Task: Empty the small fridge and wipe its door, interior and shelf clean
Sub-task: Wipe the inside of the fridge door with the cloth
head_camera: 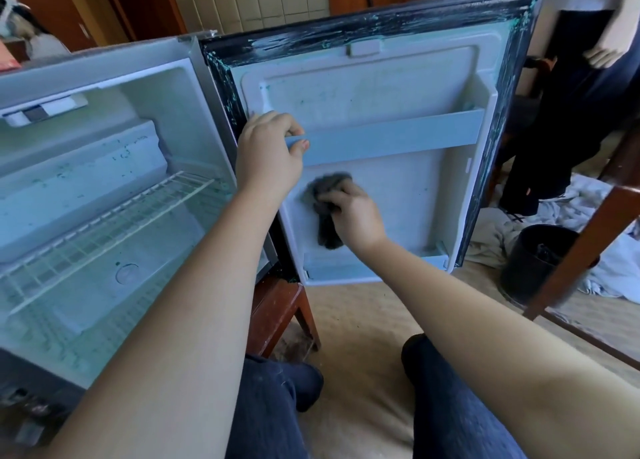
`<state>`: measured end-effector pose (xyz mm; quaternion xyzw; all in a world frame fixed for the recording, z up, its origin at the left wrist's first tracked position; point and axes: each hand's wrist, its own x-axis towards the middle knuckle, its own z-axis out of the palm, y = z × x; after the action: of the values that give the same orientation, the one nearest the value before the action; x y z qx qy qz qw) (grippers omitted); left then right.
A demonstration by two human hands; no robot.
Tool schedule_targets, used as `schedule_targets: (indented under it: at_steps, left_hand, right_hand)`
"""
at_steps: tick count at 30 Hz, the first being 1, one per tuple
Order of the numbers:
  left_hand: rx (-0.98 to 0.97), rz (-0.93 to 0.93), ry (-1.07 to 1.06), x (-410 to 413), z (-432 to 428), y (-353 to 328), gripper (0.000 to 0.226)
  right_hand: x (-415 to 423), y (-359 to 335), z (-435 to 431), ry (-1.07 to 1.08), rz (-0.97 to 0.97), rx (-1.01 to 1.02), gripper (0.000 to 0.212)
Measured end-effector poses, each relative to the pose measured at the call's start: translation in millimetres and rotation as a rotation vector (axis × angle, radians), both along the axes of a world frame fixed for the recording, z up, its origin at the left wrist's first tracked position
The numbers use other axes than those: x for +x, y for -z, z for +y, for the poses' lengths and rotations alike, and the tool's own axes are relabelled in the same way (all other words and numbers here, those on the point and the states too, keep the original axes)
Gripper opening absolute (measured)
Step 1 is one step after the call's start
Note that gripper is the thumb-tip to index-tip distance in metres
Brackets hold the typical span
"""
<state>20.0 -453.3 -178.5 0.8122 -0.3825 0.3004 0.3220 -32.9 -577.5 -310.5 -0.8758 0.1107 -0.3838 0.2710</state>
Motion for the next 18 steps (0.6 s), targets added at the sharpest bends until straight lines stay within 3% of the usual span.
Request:
schedule_targets:
  at_steps: [3,5,8,13,16,18]
  left_hand:
    - [0.000,-0.002,0.001,0,-3,0,0.011]
    - [0.015,0.003,-0.010,0,-5,-1,0.011]
    - [0.018,-0.004,-0.020,3,-5,-1,0.011]
    - [0.007,-0.032,-0.020,2,-7,4,0.010]
    - [0.011,-0.028,-0.020,2,-6,3,0.011]
    - [0.006,-0.032,-0.012,2,-6,3,0.011]
  right_hand:
    - [-1,50,-5,-0.021,0.468,-0.003,0.039]
    - [-7,62,-7,0.024,0.547,0.041,0.043]
    - [-15,45,-8,0.027,0.409,0.068,0.045]
    - [-10,-41,-19,0.077,-0.018,0.040,0.031]
    - [-14,-37,-24,0.084,-0.020,0.049,0.026]
    - [-19,-2,-30,0.070,0.140,0.038,0.031]
